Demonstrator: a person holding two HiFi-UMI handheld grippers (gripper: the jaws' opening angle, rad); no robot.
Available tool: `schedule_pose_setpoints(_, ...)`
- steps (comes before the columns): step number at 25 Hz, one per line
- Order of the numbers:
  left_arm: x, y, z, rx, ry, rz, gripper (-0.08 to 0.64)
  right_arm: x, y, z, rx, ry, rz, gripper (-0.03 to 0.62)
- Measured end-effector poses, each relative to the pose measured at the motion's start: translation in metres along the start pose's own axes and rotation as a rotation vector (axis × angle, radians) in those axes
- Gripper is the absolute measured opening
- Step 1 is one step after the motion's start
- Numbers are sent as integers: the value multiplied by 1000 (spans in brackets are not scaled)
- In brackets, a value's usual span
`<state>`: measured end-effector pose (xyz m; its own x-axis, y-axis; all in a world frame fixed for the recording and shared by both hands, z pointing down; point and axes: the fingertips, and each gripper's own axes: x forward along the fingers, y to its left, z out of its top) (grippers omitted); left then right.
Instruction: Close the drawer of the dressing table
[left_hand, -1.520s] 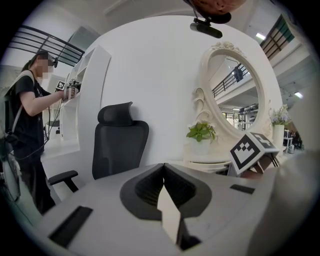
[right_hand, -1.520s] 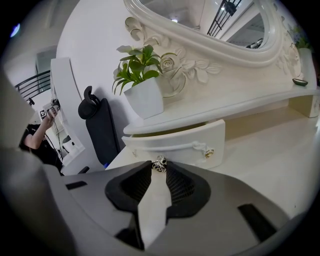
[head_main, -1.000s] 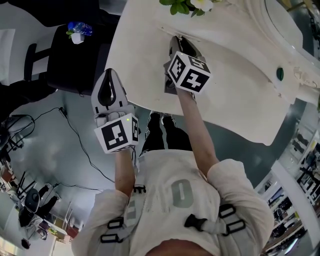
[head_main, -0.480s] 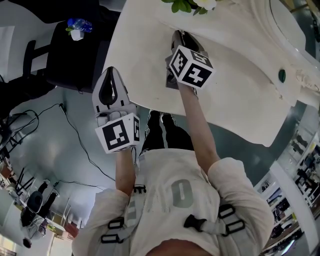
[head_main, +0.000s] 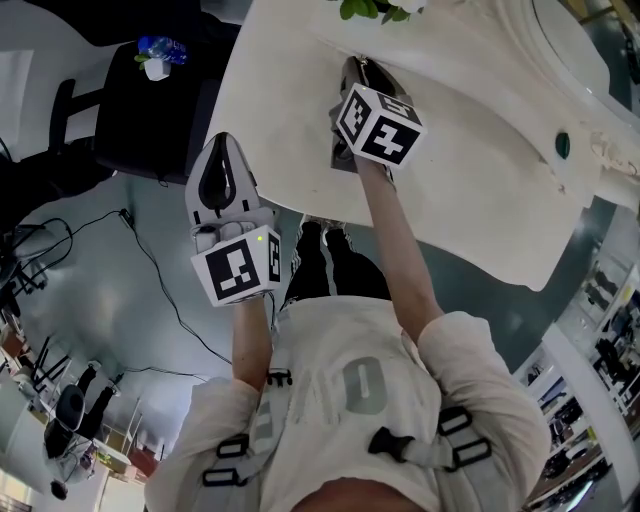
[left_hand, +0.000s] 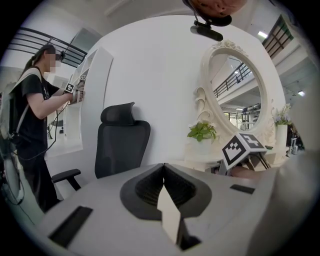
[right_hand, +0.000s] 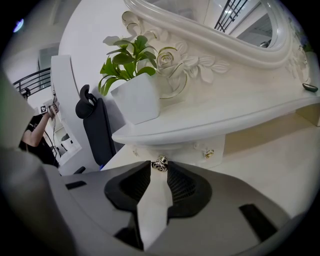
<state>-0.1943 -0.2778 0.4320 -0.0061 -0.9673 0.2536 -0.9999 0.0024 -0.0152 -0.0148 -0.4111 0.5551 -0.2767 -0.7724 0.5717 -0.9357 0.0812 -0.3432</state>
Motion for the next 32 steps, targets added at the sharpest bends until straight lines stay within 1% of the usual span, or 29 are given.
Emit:
schedule_pose_setpoints(5,-13,3,8,2,-23,1,20,-8,7,-3,-4,18,17,149)
schedule_pose_setpoints(9,-25,6,17,2,-50,4,20,-27,13,4,-23,-14,15,149)
schedule_pose_setpoints(12,-38,7,26,0,-86,0,20,-48,22,14,-48,-46,29,148)
schedule_pose_setpoints(15,-53,5,39,-1,-131,-9,20,-78,33,32,-91,-103,47,147)
schedule_pose_setpoints(20,-79,-3,69,8,-197,-24,20,-142,50,68,-197,-202,92,138)
schedule_pose_setpoints(24,-97,-11,98,28,-278,-36,20,-194,64,93,-296,-292,140,120)
schedule_pose_setpoints(28,-121,-25,114,54,-310,-55,20,-253,74,99,-375,-370,178,95)
schedule_pose_setpoints(30,-130,-33,122,74,-328,-69,20,-281,79,101,-393,-417,203,72)
schedule_pose_setpoints(32,-139,-40,128,94,-347,-84,20,-305,82,100,-392,-459,228,41)
